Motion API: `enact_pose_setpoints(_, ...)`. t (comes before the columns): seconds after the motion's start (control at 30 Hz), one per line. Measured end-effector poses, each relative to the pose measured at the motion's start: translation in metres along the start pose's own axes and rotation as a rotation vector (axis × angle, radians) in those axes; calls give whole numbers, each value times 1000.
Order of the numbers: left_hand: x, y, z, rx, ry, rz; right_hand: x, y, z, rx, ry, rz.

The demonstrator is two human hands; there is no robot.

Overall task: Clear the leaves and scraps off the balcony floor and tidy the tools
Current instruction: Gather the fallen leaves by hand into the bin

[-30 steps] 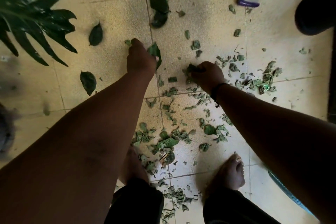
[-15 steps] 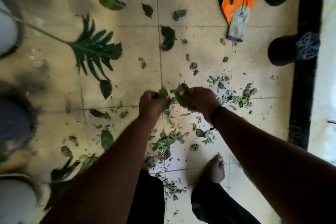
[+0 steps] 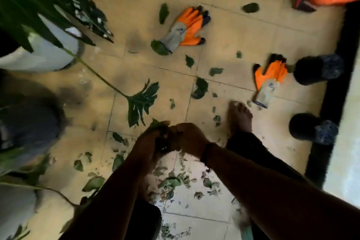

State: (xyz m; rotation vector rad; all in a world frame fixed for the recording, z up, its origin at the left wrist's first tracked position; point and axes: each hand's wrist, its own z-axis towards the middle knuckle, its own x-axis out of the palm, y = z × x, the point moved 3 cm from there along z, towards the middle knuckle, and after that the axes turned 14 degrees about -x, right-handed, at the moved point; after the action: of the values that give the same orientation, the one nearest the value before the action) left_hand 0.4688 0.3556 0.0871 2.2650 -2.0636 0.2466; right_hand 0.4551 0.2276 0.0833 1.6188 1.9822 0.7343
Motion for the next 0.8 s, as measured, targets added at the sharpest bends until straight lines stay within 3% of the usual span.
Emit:
enact_pose_setpoints(0.1, 37, -6, 18, -30, 93, -140, -38, 7, 32, -118, 99, -700)
enact_pose_setpoints(0.17, 64, -5, 28, -23, 128, -222, -67, 16, 37, -172, 142, -946)
enact_pose_setpoints(0.23, 84, -3, 40, -6, 147, -368, -91, 19, 45, -184, 240, -1002)
enact_pose_setpoints(0.3, 93, -1, 52, -31, 157, -550, -109, 21, 50, -161, 358, -880)
enact_pose_setpoints(0.4, 99, 9, 64, -97, 222, -661, -148, 2, 68, 7, 234, -481)
enact_pose_setpoints(0.53, 91, 12, 69, -112, 342, -528, -191, -30, 115, 50, 109, -851)
enact_pose_setpoints(0.6, 80, 13, 73, -100, 352, -447, -196, -35, 134, 75, 45, -891)
enact_pose_setpoints(0.8, 50, 23, 84, -106, 346, -294, -165, -35, 170, -116, -3, -934)
